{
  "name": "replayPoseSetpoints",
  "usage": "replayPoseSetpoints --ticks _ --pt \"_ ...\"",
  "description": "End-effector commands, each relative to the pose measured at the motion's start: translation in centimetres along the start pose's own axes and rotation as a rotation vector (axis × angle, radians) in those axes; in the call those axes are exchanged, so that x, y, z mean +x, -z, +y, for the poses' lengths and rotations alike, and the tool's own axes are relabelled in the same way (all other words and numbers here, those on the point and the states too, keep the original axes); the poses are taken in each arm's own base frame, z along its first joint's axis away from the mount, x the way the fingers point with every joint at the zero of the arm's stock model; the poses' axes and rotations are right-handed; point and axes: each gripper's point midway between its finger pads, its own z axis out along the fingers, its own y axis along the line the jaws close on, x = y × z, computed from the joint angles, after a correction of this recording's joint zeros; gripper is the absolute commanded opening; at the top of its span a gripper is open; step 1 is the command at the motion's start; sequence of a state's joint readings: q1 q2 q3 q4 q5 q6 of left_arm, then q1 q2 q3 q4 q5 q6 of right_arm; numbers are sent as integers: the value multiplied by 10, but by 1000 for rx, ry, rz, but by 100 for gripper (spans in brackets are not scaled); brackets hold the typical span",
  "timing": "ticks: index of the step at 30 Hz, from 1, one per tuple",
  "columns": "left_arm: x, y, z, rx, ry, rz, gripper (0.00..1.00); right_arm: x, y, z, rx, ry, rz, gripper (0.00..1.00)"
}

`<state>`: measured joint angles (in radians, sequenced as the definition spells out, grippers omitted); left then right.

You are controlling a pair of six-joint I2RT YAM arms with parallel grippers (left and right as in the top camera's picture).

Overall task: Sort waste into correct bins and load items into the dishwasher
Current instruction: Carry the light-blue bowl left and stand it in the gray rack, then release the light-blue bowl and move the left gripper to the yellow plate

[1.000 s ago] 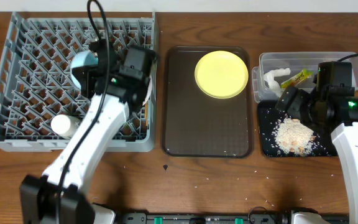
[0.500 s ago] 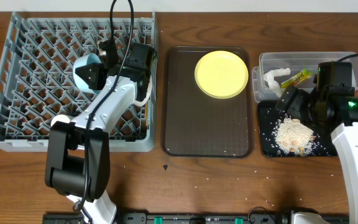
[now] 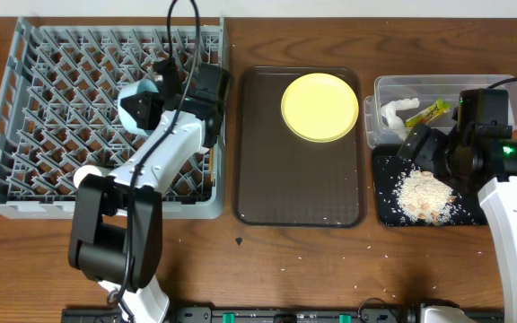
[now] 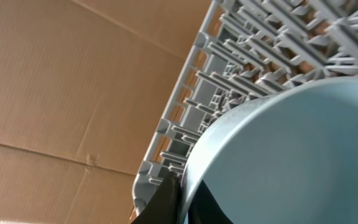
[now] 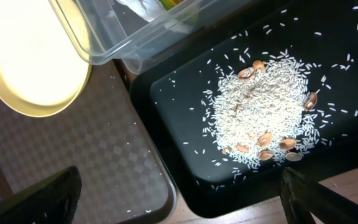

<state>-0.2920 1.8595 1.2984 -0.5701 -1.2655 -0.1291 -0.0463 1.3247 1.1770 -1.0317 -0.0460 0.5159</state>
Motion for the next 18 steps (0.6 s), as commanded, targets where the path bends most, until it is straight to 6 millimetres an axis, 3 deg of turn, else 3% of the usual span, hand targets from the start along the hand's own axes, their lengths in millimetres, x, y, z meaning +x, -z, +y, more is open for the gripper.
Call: replayPoseSetpoints --ticks 1,11,18 --pt "8 1 -25 97 -19 19 7 -3 5 -1 3 0 -21 99" --pt "10 3 -27 102 -32 17 8 -3 5 -1 3 0 -21 99" --pt "12 16 -53 243 -45 25 8 -3 5 -1 3 0 -21 99"
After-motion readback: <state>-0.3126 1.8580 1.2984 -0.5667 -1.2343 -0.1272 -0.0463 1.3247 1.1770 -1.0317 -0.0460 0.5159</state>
